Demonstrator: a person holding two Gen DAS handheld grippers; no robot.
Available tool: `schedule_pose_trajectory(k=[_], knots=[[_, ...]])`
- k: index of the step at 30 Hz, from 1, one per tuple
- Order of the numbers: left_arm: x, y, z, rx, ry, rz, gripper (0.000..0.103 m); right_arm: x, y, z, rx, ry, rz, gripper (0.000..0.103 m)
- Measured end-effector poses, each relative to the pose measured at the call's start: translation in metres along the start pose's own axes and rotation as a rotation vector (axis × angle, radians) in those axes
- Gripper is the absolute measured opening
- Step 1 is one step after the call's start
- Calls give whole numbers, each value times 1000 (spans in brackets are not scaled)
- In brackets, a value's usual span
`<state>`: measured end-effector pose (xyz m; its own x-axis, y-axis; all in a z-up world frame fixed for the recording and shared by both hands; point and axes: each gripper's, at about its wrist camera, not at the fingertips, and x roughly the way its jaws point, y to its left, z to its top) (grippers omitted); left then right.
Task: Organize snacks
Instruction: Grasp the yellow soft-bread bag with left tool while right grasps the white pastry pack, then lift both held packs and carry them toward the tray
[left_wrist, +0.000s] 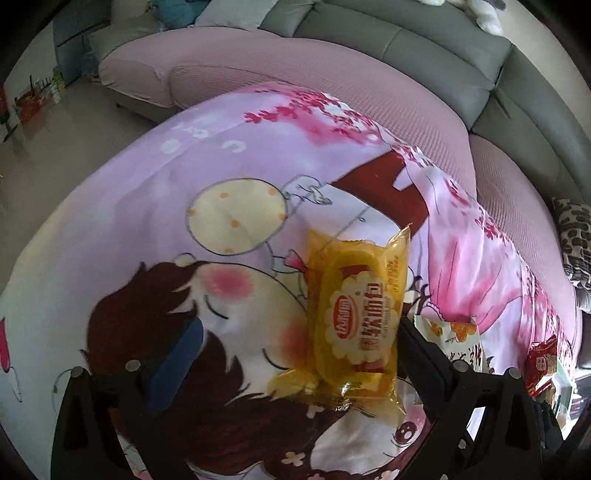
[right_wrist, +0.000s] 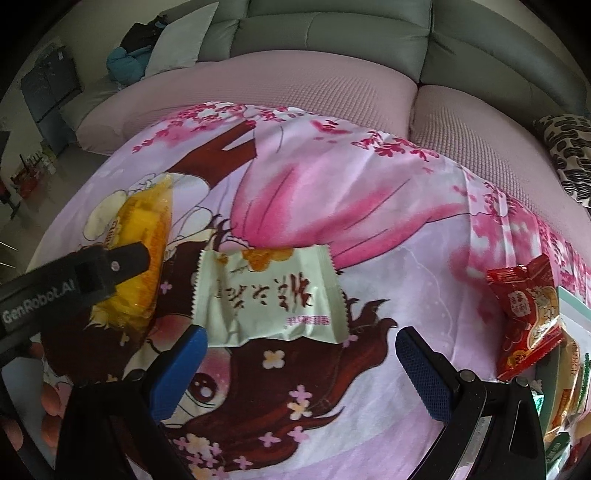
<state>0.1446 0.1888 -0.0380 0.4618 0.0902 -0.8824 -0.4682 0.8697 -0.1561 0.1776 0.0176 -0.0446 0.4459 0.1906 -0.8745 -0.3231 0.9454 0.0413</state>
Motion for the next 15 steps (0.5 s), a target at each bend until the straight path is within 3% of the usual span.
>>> schedule_pose_trajectory(k=[15], knots=[[2, 1, 0, 9, 11, -8, 101, 20, 20, 7, -53, 32, 23, 103]])
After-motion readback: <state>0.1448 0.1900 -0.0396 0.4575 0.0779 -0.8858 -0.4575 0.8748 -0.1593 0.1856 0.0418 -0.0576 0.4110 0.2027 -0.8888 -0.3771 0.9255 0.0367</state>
